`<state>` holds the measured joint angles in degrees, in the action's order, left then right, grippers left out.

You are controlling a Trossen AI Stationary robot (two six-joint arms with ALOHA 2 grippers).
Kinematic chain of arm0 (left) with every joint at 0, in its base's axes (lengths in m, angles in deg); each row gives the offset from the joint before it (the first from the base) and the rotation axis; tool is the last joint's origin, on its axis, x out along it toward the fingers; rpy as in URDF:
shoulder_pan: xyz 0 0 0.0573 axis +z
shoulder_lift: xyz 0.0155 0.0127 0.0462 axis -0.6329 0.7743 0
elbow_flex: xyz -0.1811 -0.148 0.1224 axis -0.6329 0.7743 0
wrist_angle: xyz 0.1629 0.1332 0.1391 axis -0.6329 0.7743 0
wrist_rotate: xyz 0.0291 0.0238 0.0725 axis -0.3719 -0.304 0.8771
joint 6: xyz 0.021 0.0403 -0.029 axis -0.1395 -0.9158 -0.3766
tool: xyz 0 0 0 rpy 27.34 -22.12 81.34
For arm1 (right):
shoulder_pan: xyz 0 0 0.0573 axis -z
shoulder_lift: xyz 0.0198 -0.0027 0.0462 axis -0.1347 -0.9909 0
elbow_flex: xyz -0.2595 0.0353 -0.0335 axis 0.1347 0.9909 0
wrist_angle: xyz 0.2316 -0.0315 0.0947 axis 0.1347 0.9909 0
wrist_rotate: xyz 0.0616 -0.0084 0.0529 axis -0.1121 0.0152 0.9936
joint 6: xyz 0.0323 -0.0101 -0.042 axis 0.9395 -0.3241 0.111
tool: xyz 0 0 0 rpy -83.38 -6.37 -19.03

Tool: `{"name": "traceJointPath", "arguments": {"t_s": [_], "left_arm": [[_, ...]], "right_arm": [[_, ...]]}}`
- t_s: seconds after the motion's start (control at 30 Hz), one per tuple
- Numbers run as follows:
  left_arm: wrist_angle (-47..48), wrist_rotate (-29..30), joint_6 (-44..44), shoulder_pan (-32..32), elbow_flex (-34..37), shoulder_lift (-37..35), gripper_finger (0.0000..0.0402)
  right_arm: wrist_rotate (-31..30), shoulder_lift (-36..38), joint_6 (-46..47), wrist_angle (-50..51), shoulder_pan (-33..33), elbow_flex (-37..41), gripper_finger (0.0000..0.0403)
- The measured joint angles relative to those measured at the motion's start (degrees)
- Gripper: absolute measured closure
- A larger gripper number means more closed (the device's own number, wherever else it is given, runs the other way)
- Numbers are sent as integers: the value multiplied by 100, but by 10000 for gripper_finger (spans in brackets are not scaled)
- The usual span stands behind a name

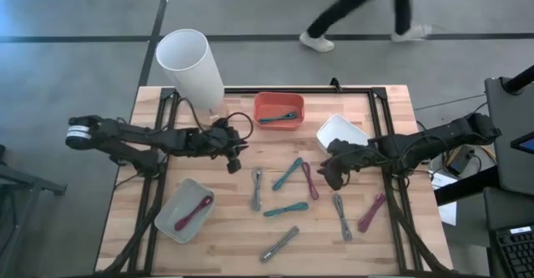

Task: Pick & Place USB Port
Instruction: Put the middle right white and black charger cable into the white bin

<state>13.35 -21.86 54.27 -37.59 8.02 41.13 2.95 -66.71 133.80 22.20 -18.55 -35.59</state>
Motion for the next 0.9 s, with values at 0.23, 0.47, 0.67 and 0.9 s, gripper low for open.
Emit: {"name": "traceJointPath", "arguments": {"t_s": [0.23, 0.47, 0.67, 0.9], "left_arm": [[-398, 4, 32, 2, 238, -54, 333], [-402, 6, 30, 4, 238, -50, 333], [-444, 7, 28, 9, 238, -48, 333], [-865, 14, -108, 9, 238, -45, 333]], "right_arm": [[100, -7, 1587, 666, -732, 57, 245], [85, -7, 2779, 748, -1489, 122, 245], [95, -331, 3429, 766, -1852, 205, 245], [700, -1188, 4023, 745, -1935, 129, 245]]}}
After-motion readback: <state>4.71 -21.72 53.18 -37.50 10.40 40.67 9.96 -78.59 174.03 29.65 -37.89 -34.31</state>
